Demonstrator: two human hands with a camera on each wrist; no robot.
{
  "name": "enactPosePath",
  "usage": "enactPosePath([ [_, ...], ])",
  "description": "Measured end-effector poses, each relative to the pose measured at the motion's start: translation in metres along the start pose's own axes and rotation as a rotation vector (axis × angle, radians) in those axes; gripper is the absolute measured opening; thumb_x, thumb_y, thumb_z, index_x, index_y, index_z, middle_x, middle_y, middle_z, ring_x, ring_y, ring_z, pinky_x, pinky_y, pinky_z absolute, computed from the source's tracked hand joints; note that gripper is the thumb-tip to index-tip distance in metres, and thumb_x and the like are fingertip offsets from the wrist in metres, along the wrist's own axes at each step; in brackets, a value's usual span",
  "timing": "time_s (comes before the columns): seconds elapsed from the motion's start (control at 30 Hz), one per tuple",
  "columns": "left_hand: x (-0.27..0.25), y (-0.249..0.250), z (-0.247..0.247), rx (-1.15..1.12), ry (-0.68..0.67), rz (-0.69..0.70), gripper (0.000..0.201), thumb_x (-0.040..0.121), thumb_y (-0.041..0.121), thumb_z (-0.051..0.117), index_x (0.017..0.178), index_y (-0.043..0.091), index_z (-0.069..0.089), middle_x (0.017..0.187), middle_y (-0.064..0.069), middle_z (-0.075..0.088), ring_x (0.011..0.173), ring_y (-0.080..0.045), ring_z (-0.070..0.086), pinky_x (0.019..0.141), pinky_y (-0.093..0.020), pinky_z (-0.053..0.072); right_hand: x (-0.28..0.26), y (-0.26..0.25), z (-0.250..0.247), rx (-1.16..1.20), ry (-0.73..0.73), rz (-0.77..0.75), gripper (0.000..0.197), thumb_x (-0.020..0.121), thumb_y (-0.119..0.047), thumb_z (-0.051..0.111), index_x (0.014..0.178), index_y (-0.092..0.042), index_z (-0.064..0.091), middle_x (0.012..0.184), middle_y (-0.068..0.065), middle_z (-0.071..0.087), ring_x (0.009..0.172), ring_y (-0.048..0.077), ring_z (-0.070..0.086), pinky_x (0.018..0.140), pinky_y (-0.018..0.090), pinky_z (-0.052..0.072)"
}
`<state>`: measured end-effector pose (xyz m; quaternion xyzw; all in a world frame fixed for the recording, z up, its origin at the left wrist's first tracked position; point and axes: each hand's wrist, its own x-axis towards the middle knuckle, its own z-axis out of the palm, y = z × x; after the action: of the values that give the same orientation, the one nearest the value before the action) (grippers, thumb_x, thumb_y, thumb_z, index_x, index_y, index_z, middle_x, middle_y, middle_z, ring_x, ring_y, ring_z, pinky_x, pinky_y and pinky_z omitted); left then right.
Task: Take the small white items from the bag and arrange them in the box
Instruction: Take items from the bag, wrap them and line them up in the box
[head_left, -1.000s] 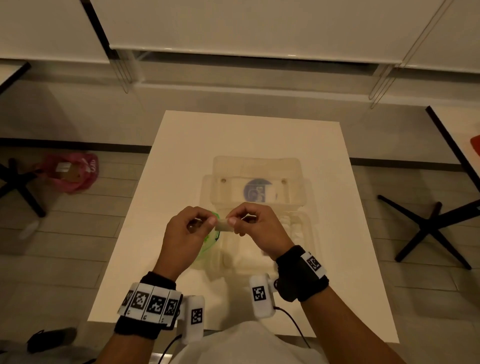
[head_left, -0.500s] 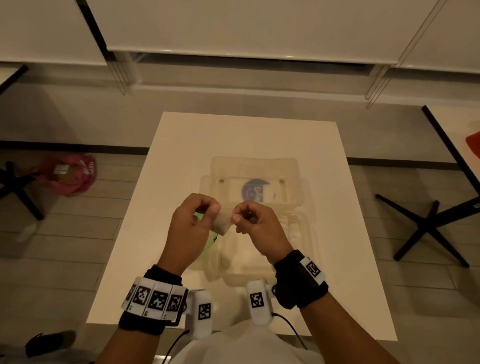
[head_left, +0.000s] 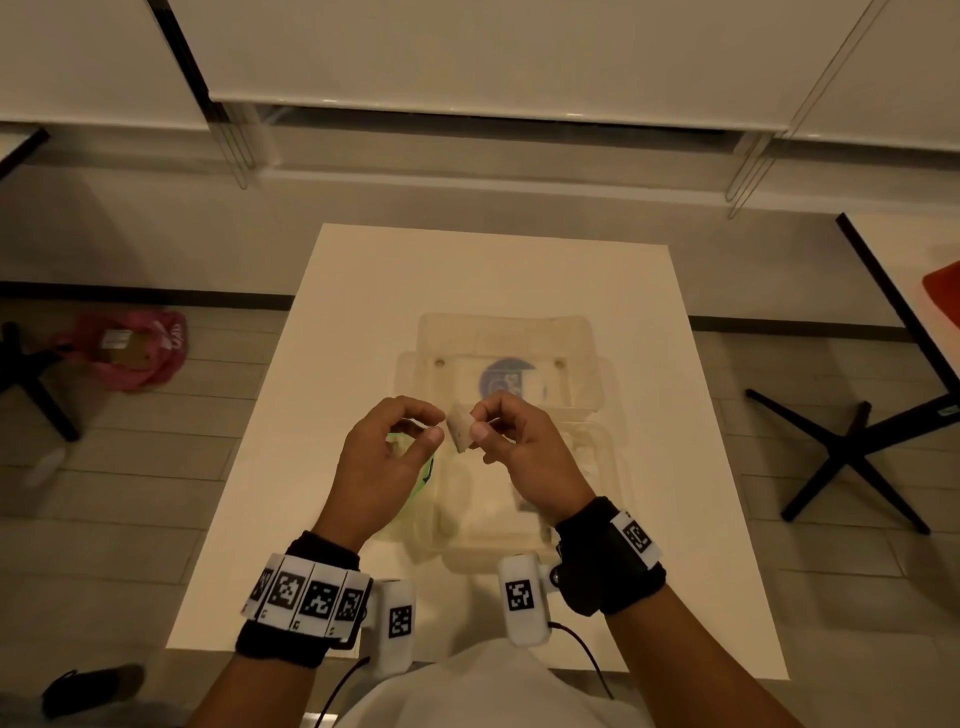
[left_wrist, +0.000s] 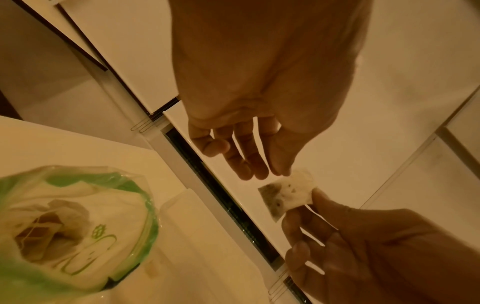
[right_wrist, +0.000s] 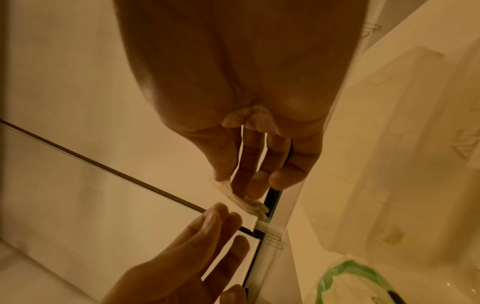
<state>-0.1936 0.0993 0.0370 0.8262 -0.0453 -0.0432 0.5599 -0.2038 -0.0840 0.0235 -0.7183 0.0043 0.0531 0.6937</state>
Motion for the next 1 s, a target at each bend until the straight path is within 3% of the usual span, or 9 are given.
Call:
enactPosePath([
  [0.07, 0.001, 0.0, 0.002, -0.017, -0.007, -0.012, 0.013, 0.09, 0.012, 0.072, 0.091, 0.025, 0.069, 0.095, 0.015, 0.071, 0.085, -0.004, 0.064, 0.078, -0.051, 0.052, 0.0, 0.0, 0.0, 0.003, 0.003, 0.005, 0.01, 0.093, -0.008, 0.059, 0.088, -0.016, 0.059, 0.084, -0.002, 0.066, 0.082, 0.02, 0.06, 0.069, 0.028, 0.048],
  [0.17, 0.001, 0.001, 0.005, -0.042, -0.005, -0.013, 0.016, 0.09, 0.014, 0.072, 0.097, 0.028, 0.067, 0.098, 0.015, 0.07, 0.087, -0.007, 0.065, 0.079, -0.055, 0.053, -0.001, 0.0, -0.001, -0.001, -0.003, 0.002, 0.011, 0.094, -0.006, 0.058, 0.089, -0.016, 0.059, 0.085, -0.003, 0.066, 0.084, 0.019, 0.061, 0.07, 0.029, 0.049],
  [0.27, 0.002, 0.0, 0.006, -0.03, 0.004, -0.002, 0.02, 0.09, 0.014, 0.072, 0.101, 0.031, 0.067, 0.103, 0.012, 0.069, 0.088, -0.007, 0.065, 0.079, -0.056, 0.054, -0.001, -0.001, -0.001, -0.006, -0.009, -0.01, 0.011, 0.095, -0.006, 0.058, 0.089, -0.015, 0.059, 0.086, -0.003, 0.066, 0.085, 0.019, 0.061, 0.07, 0.029, 0.05],
  [0.47, 0.004, 0.001, 0.006, -0.048, -0.018, -0.024, 0.017, 0.089, 0.013, 0.073, 0.099, 0.025, 0.067, 0.105, 0.009, 0.07, 0.092, -0.008, 0.067, 0.078, -0.055, 0.056, -0.001, -0.003, 0.0, -0.019, -0.019, -0.007, 0.012, 0.095, -0.005, 0.058, 0.089, -0.015, 0.058, 0.088, -0.005, 0.065, 0.085, 0.018, 0.061, 0.071, 0.03, 0.051],
  [0.57, 0.005, 0.002, 0.007, -0.075, -0.039, -0.039, 0.016, 0.089, 0.01, 0.073, 0.098, 0.02, 0.066, 0.103, 0.005, 0.072, 0.095, -0.011, 0.069, 0.074, -0.045, 0.058, -0.002, -0.004, -0.001, -0.016, -0.024, 0.0, 0.011, 0.095, -0.004, 0.057, 0.09, -0.013, 0.058, 0.09, -0.003, 0.065, 0.085, 0.018, 0.06, 0.071, 0.031, 0.052],
  [0.67, 0.006, 0.001, 0.009, -0.111, -0.024, -0.051, 0.014, 0.087, 0.006, 0.074, 0.089, 0.016, 0.065, 0.093, 0.0, 0.072, 0.089, -0.01, 0.07, 0.07, -0.026, 0.057, -0.002, -0.005, -0.001, 0.007, -0.011, 0.015, 0.007, 0.094, -0.007, 0.058, 0.09, -0.013, 0.058, 0.091, 0.0, 0.063, 0.083, 0.018, 0.059, 0.07, 0.031, 0.052],
  [0.77, 0.007, -0.002, 0.011, -0.145, 0.011, -0.066, 0.012, 0.086, 0.004, 0.074, 0.085, 0.014, 0.067, 0.087, -0.001, 0.073, 0.083, -0.01, 0.071, 0.07, -0.018, 0.053, -0.002, -0.006, 0.001, 0.047, 0.049, 0.05, 0.007, 0.096, -0.006, 0.058, 0.092, -0.012, 0.058, 0.091, 0.003, 0.063, 0.081, 0.017, 0.062, 0.071, 0.034, 0.054],
  [0.9, 0.007, -0.005, 0.013, -0.212, 0.064, -0.089, 0.007, 0.089, 0.008, 0.073, 0.086, 0.011, 0.067, 0.087, -0.008, 0.073, 0.083, -0.022, 0.071, 0.075, -0.028, 0.057, -0.007, -0.008, 0.003, 0.209, 0.207, 0.089, 0.005, 0.098, -0.003, 0.055, 0.102, -0.002, 0.054, 0.098, 0.013, 0.068, 0.084, 0.02, 0.069, 0.075, 0.037, 0.056],
  [1.0, 0.007, -0.004, 0.016, -0.283, 0.1, -0.116, 0.006, 0.092, 0.011, 0.07, 0.089, 0.011, 0.065, 0.095, -0.013, 0.073, 0.088, -0.026, 0.072, 0.075, -0.033, 0.058, -0.013, -0.006, 0.003, 0.236, 0.228, 0.101, 0.007, 0.094, 0.004, 0.054, 0.099, 0.002, 0.058, 0.105, 0.017, 0.07, 0.09, 0.02, 0.07, 0.078, 0.037, 0.056],
])
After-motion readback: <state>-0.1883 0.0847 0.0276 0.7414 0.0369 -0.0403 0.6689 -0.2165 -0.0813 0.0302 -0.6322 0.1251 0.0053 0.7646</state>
